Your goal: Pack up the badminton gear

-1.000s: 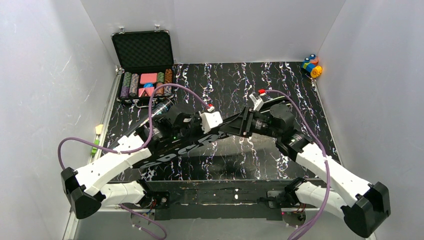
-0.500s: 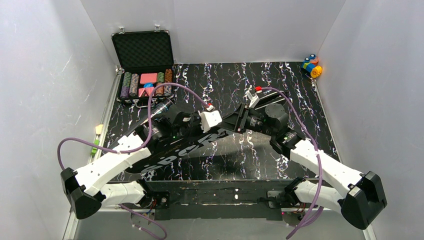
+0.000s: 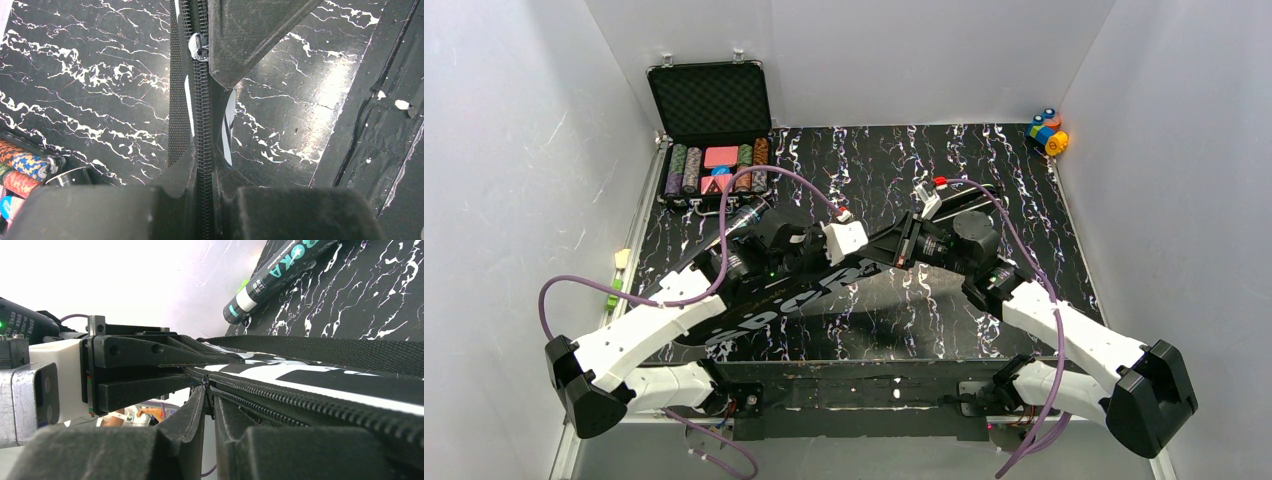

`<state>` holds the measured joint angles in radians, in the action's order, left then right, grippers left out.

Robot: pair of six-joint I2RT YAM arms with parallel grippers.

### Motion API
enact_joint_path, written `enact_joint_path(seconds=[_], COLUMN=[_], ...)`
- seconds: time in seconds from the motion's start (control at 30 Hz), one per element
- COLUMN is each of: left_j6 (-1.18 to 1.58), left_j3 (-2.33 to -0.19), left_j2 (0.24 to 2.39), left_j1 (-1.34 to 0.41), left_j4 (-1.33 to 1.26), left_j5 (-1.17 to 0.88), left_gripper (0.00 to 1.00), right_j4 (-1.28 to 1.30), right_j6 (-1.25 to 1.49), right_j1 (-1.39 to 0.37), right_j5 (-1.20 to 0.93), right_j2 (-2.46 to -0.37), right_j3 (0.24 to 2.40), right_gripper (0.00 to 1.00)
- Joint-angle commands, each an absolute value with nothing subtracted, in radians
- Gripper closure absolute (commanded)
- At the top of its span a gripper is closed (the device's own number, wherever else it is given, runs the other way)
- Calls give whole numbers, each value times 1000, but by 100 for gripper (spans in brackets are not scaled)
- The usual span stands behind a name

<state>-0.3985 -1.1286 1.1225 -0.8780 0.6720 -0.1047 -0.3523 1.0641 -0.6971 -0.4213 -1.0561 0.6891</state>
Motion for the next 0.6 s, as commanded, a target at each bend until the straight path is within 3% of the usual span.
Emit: enact_joint_path(seconds=[0.0, 0.13, 0.57], left_j6=[-398, -396, -409], left_j3=[-1191, -1188, -1172], left_j2=[1095, 1096, 1075], left_j1=[-879, -879, -879], left_j4=[599, 600, 610], left_j5=[-141, -143, -143], left_gripper=[100, 100, 100], right_j4=[-426, -410, -214], right_j6=[1062, 1056, 1017], right_j1=[-700, -700, -565], right_j5=[-402, -390, -359], right_j2=[-1038, -1018, -832], right_j3=[674, 673, 652], right_gripper=[86, 99, 99])
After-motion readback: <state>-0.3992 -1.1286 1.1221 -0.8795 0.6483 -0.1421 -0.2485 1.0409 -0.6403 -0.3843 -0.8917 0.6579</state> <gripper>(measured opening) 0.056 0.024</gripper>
